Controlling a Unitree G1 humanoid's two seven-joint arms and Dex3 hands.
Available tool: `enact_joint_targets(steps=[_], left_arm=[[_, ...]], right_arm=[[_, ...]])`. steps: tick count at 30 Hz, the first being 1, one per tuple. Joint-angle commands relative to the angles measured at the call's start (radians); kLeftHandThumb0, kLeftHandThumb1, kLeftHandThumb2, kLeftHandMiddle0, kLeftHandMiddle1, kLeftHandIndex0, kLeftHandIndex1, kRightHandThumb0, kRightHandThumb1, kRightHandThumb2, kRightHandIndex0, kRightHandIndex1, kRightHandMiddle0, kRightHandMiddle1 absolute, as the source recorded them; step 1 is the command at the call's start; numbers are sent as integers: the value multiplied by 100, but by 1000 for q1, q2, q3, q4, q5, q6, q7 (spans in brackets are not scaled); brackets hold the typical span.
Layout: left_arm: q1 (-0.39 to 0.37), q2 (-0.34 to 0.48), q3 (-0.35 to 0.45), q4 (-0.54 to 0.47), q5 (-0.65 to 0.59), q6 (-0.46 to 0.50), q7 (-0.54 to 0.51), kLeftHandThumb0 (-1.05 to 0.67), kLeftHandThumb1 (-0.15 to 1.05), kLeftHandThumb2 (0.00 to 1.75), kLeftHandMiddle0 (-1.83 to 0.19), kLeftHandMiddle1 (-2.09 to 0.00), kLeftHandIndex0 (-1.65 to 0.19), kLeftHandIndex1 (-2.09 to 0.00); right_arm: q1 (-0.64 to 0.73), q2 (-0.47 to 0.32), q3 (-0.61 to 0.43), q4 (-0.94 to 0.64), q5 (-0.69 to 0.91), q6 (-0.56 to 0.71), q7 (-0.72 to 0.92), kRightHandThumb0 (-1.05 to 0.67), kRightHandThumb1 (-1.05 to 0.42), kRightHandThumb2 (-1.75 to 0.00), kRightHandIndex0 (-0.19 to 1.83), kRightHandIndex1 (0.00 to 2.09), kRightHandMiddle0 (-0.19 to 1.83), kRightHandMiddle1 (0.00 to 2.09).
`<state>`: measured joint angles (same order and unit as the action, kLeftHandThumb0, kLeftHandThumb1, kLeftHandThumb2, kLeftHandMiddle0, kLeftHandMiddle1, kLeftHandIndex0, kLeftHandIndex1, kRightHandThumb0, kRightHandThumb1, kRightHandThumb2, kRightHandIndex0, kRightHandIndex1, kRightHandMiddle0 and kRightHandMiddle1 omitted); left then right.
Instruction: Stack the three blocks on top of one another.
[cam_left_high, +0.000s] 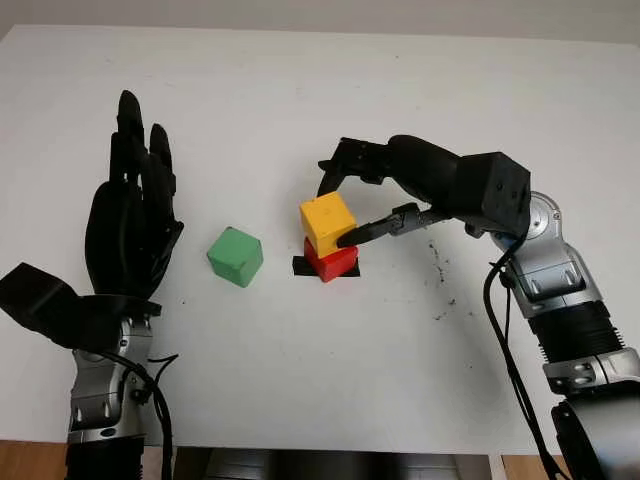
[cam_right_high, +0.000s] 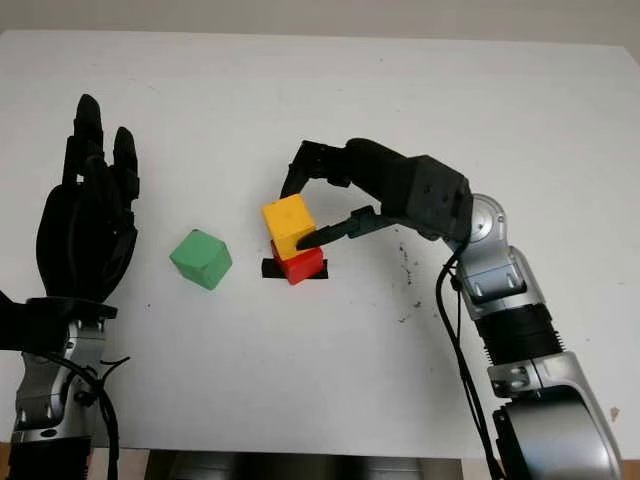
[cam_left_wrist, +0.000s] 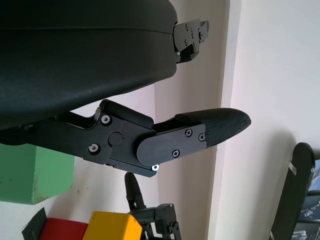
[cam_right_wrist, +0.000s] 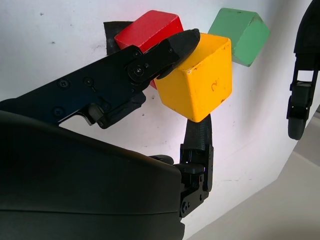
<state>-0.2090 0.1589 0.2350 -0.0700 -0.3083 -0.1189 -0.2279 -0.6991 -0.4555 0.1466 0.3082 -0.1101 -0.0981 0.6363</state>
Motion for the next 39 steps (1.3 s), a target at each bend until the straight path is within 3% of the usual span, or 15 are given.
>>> enact_joint_targets(steps=[1,39], left_arm=[[16,10,3,-22,0,1,1,-70,105,64,19,0,19,0],[18,11,11,-41,2,37,11,-72,105,63,19,0,19,0]], right_arm=[[12,-4,-10,-2,5,-7,-7,-55,-93,-6,27,4,42,164],[-40,-26,0,137,-7,-67,74,-54,-93,-6,26,4,43,161]])
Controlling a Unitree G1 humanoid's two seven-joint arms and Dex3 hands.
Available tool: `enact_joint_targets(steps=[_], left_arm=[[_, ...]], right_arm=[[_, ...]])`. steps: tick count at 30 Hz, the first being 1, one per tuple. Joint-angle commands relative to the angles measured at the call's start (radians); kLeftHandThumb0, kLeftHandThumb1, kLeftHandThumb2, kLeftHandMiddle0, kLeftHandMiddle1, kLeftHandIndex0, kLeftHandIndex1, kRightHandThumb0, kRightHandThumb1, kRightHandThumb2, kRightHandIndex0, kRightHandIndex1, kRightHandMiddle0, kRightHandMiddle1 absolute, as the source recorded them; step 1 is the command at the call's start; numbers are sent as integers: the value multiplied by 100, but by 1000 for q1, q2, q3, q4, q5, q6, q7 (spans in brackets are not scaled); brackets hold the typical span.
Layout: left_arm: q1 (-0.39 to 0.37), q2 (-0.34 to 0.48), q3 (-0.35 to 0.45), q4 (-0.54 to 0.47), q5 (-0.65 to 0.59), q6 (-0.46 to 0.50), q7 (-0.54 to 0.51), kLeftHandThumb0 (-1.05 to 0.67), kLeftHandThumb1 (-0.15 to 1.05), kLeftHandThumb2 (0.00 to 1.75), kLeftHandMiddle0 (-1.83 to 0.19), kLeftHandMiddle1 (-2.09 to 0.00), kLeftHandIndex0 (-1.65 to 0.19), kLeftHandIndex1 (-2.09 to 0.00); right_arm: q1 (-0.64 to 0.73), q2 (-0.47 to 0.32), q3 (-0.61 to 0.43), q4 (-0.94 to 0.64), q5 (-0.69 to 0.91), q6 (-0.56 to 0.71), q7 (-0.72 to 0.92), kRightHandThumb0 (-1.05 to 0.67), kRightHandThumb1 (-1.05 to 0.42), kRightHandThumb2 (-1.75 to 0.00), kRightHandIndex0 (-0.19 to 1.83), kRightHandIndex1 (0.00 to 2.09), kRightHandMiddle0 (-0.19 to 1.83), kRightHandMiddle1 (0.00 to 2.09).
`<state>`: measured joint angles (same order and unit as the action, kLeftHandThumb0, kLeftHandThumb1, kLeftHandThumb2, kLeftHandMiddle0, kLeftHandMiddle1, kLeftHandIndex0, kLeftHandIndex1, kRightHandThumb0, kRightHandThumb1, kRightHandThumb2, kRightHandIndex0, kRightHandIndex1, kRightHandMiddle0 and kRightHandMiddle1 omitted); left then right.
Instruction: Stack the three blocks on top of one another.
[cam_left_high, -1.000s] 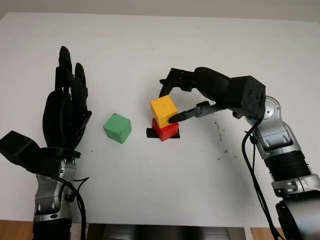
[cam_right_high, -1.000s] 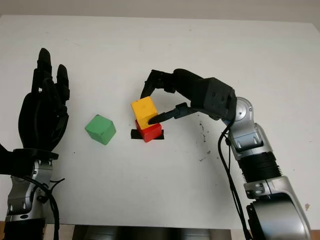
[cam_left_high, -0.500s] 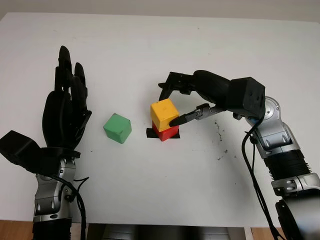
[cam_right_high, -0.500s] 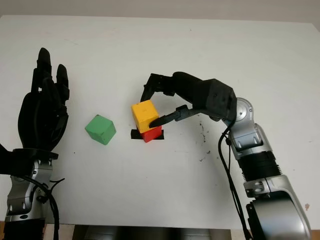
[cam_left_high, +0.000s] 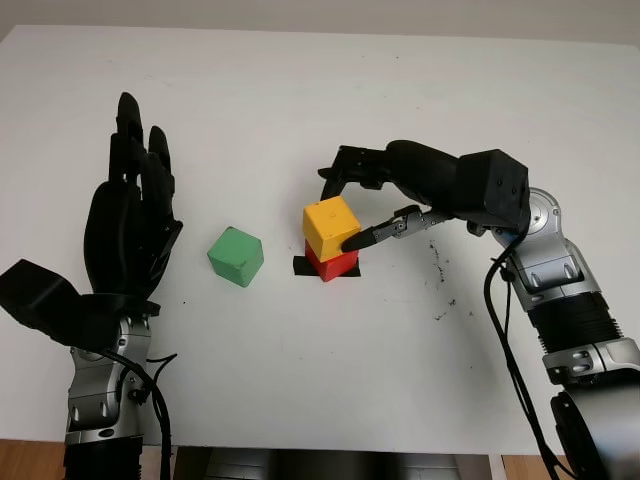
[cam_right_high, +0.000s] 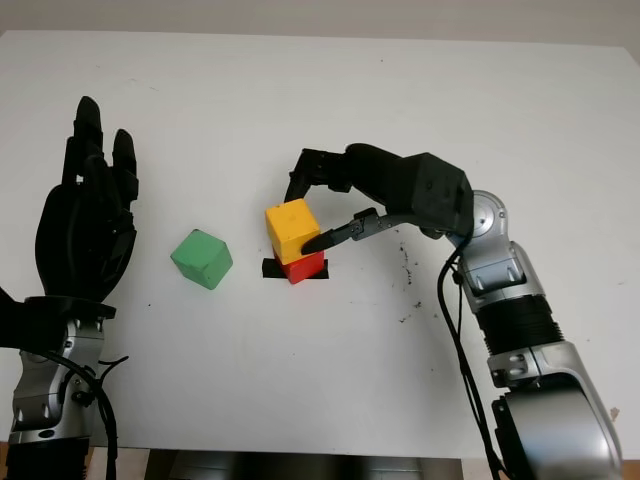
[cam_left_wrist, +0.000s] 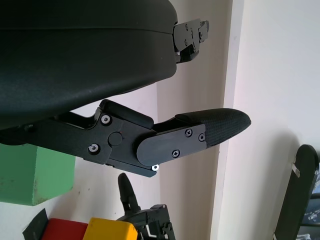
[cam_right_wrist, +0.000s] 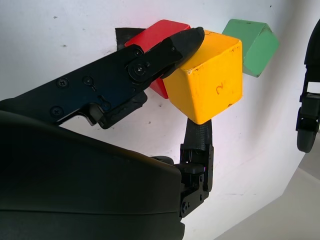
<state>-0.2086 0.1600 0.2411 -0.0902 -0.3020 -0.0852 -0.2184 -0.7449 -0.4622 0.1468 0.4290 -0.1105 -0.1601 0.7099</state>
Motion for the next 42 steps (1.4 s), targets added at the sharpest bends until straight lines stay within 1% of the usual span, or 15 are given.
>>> enact_joint_targets(steps=[1,14,19,30,37,38,39,40,41,42], left_arm=[[18,10,4,-24,-1,6,4,-72,105,63,19,0,19,0],[16,7,5,-16,-4,-7,-1,-71,105,64,19,0,19,0],[12,9,6,-7,-4,-13,-9,-71,105,64,19,0,19,0],[13,4,5,-16,0,-2,4,-71,105,63,19,0,19,0],[12,6,5,-10,-7,-12,-4,-71,105,63,19,0,19,0],[12,6,5,-9,-6,-13,-4,-71,105,63,19,0,19,0],[13,6,5,-9,-6,-12,-4,-71,105,63,19,0,19,0],[13,6,5,-10,-5,-11,-4,-71,105,63,19,0,19,0],[13,7,5,-9,-7,-12,-7,-71,105,64,19,0,19,0],[13,8,5,-9,-8,-13,-9,-71,105,64,19,0,19,0]], right_arm=[[5,-20,0,20,-8,-7,0,-55,-94,-6,26,4,43,161],[-5,-27,-14,26,9,11,15,-55,-94,-6,25,4,42,163],[-8,-27,-15,32,6,-1,16,-56,-95,-6,26,5,42,163],[-2,-17,-16,7,15,10,18,-56,-93,-5,25,5,44,163],[5,-11,-15,4,17,3,9,-59,-93,-5,25,5,44,159],[6,-13,-12,0,12,7,7,-63,-92,-5,24,5,39,154],[10,-14,-8,-11,5,18,3,-69,-91,-5,21,4,29,145],[13,-16,-6,-20,0,25,1,-76,-90,-5,17,3,18,128],[17,-17,-3,-34,-6,38,-2,-79,-89,-5,14,3,14,117],[20,-17,-1,-44,-9,48,-3,-84,-88,-5,6,3,2,91]])
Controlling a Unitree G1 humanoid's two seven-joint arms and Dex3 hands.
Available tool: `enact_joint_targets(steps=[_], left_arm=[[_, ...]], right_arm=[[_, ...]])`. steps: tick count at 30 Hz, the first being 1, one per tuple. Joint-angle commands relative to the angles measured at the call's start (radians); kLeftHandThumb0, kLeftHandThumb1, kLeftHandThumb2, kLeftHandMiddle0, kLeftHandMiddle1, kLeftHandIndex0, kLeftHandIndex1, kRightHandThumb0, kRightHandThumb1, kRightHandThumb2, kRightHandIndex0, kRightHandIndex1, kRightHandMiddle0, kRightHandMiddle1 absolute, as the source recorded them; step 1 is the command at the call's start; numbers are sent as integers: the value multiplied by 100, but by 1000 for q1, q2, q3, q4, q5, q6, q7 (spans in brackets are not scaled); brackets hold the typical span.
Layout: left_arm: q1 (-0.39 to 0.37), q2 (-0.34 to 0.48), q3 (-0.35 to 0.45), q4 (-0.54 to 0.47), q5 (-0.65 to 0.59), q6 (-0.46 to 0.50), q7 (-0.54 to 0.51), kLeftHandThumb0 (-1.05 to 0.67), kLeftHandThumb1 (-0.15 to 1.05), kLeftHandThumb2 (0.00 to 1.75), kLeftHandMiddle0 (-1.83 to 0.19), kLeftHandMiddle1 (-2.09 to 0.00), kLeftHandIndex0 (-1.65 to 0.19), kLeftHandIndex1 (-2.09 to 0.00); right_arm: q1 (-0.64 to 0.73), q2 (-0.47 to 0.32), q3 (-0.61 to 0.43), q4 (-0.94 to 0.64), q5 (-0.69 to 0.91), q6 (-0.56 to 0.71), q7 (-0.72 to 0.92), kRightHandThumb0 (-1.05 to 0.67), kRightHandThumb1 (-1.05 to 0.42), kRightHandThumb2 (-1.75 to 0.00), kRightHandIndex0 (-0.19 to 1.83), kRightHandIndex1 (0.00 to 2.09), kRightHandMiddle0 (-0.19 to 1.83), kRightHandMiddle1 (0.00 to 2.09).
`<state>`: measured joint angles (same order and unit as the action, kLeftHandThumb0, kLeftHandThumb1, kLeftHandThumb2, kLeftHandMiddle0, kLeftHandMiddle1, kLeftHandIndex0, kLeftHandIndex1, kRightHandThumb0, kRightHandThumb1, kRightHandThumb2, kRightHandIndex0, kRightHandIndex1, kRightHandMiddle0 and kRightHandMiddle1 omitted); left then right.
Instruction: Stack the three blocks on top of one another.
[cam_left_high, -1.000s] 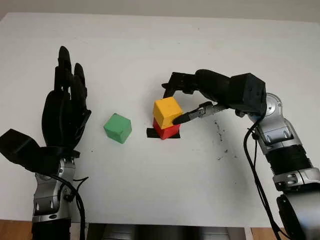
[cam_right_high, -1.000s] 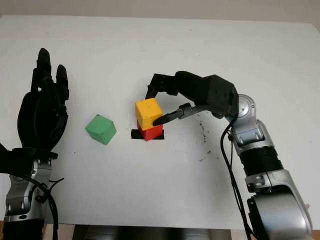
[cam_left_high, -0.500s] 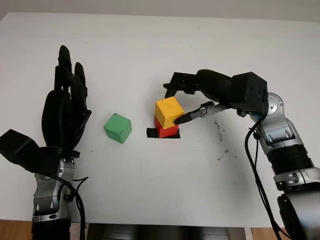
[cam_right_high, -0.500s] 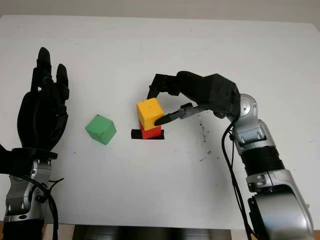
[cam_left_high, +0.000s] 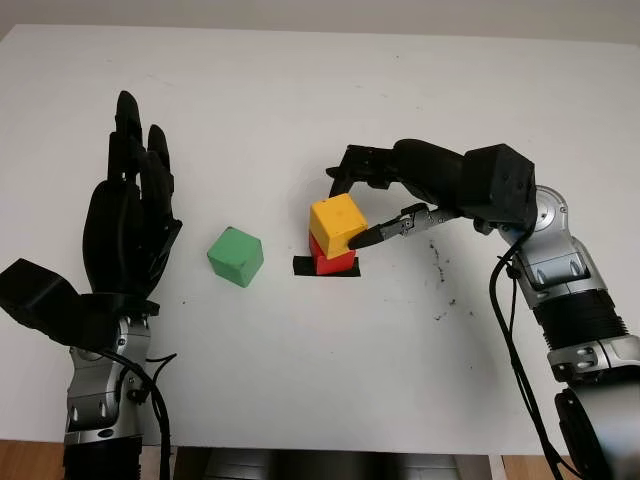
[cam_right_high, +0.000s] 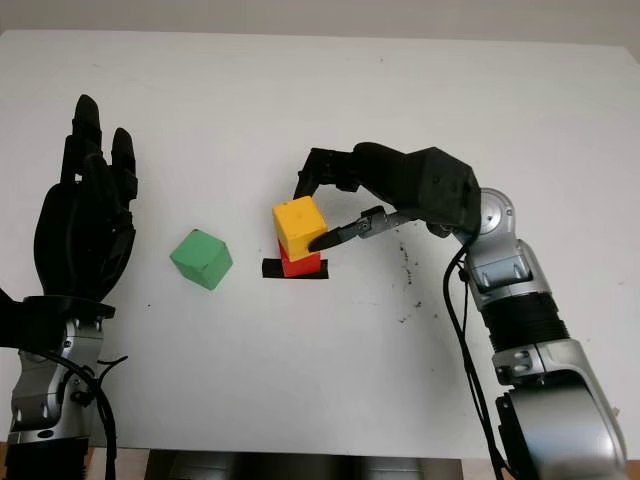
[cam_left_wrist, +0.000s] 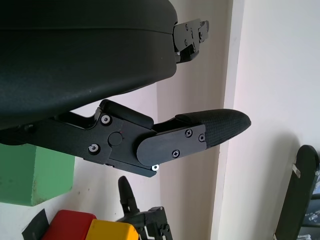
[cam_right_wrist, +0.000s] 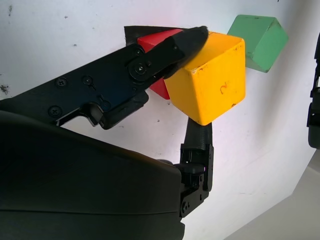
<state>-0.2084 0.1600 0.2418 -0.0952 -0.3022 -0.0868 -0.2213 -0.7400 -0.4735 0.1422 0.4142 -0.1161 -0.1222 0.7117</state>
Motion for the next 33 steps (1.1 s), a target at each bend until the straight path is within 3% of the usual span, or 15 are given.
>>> enact_joint_targets(steps=[1,3,9,19,24,27,28,31,33], left_arm=[[14,8,5,-4,-6,-11,-6,-70,105,64,19,0,19,0],[15,7,5,-5,-5,-11,-6,-70,105,65,19,0,19,0],[15,6,5,-7,-5,-7,-3,-70,105,65,19,0,19,0],[19,9,3,-5,2,-13,-3,-71,105,65,19,0,19,0],[21,8,4,-19,0,-5,5,-71,105,65,19,0,19,0],[17,17,4,-21,6,2,5,-71,105,65,19,0,19,0],[15,20,4,-21,6,4,5,-72,105,65,19,0,19,0],[4,40,5,-20,4,0,-12,-69,105,66,19,0,19,0],[-7,56,7,-13,13,-15,-20,-68,105,67,19,0,19,0]], right_arm=[[19,-6,4,-42,-4,22,-5,-85,-87,-5,3,3,3,75],[28,-6,6,-66,-1,44,0,-89,-85,-5,-8,1,-8,41],[43,-16,14,-113,-1,63,19,-92,-84,-5,-19,0,-19,5],[89,-75,-12,-215,41,82,84,-103,-87,-6,-19,0,-19,0],[145,-72,-117,-331,209,249,111,-103,-87,-6,-19,0,-19,0],[230,-6,-244,-415,338,280,1,-103,-102,-24,-19,0,-19,0],[247,3,-260,-432,354,282,-25,-102,-104,-39,-19,0,-19,0],[307,51,-323,-511,427,347,-129,-92,-105,-62,-19,0,-19,0],[345,87,-354,-566,458,405,-217,-88,-105,-67,-19,0,-19,0]])
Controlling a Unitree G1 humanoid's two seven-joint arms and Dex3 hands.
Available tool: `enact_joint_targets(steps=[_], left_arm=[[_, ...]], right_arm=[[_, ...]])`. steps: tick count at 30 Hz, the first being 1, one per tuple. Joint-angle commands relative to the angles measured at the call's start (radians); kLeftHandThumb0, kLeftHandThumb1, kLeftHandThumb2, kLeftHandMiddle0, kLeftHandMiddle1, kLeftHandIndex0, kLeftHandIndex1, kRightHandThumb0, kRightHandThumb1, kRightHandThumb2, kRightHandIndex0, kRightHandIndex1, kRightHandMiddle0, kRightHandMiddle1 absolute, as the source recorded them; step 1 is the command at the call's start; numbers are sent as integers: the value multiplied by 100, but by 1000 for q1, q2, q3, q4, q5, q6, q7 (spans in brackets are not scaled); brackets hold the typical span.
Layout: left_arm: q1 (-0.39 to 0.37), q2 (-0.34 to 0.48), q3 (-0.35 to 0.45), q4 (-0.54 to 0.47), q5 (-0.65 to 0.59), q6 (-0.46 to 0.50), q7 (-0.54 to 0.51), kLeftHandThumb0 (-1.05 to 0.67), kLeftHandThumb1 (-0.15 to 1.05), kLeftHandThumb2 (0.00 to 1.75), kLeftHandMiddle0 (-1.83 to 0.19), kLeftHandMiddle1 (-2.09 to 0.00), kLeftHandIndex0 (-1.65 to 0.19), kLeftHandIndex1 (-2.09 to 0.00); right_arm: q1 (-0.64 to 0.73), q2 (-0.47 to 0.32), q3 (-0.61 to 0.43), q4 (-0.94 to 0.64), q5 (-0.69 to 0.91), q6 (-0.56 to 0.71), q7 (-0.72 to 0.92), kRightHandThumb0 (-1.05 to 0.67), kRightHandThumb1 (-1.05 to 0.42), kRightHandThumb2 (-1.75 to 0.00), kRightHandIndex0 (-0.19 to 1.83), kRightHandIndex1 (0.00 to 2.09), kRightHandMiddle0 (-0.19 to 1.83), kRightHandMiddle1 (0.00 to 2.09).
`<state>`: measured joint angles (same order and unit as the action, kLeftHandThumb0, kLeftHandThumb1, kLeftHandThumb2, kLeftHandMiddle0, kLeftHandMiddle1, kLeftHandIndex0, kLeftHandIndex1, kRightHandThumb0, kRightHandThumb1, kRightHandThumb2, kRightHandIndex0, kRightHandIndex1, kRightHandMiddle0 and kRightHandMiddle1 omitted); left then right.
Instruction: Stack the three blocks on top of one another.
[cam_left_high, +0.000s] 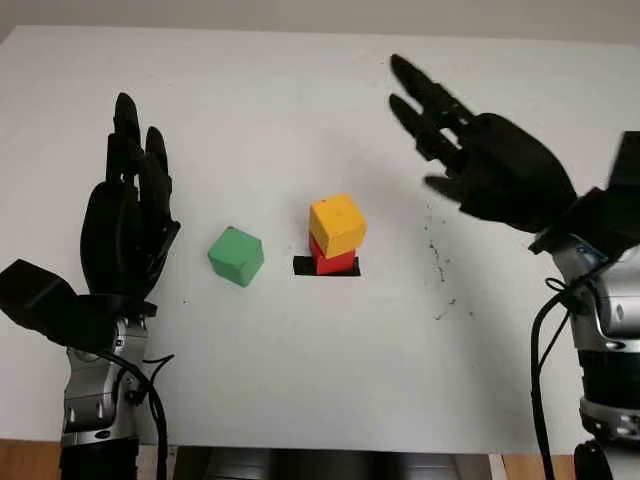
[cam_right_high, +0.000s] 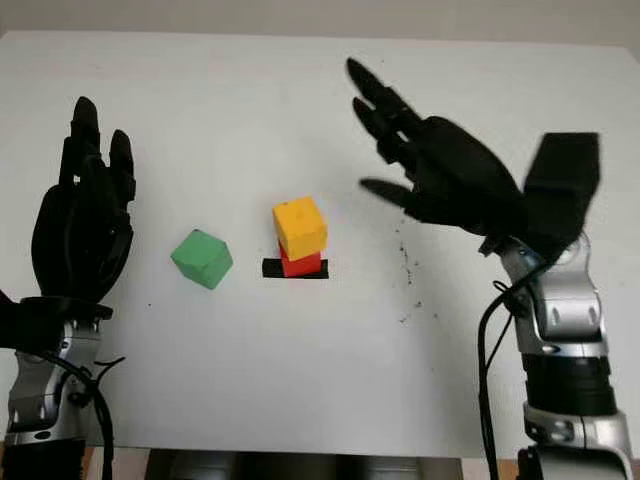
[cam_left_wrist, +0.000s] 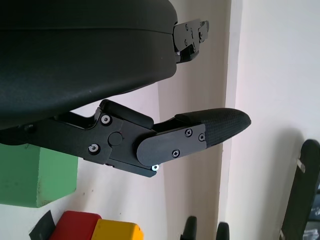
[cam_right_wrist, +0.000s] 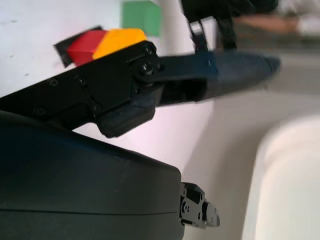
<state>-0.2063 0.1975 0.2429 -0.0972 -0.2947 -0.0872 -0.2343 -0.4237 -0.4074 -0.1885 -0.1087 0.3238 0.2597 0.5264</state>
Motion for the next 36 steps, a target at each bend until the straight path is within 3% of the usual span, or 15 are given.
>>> enact_joint_targets(steps=[1,6,9,15,18,21,24,28,36], left_arm=[[-19,30,9,-3,24,-33,-3,-67,105,67,19,0,19,0],[-79,119,5,73,144,-152,-13,-65,105,50,-19,-10,-8,-10],[-119,192,-6,92,195,-154,-43,-61,105,30,-29,-7,-25,-12],[-194,374,-48,84,334,-160,-134,-60,105,16,-17,-3,-35,-11],[-237,463,-84,62,379,-117,-213,-60,104,9,-10,-2,-35,-9],[-283,536,-131,77,434,-153,-283,-61,98,5,-6,-3,-33,-7],[-318,585,-173,89,476,-180,-335,-65,92,3,-4,-3,-34,-7],[-370,655,-234,134,536,-295,-405,-68,91,4,-2,-4,-36,-7],[-418,709,-296,185,554,-368,-517,-75,90,5,3,-4,-38,-7]], right_arm=[[58,43,-34,-76,16,41,-86,-87,-105,-68,-19,0,-19,0],[163,87,-32,-174,-42,55,-244,-80,-105,-75,-19,0,-19,0],[202,94,-13,-210,-90,43,-289,-80,-105,-76,-19,0,-19,0],[234,120,3,-257,-109,59,-335,-79,-105,-79,-19,0,-19,0],[236,122,11,-256,-115,58,-339,-79,-105,-80,-19,0,-19,0],[234,125,17,-255,-127,63,-351,-79,-105,-81,-19,0,-19,0],[222,126,23,-252,-133,73,-360,-79,-105,-82,-19,0,-19,0],[207,126,27,-251,-135,79,-367,-79,-105,-82,-19,0,-19,0],[199,127,30,-248,-141,79,-376,-80,-105,-81,-19,0,-19,0]])
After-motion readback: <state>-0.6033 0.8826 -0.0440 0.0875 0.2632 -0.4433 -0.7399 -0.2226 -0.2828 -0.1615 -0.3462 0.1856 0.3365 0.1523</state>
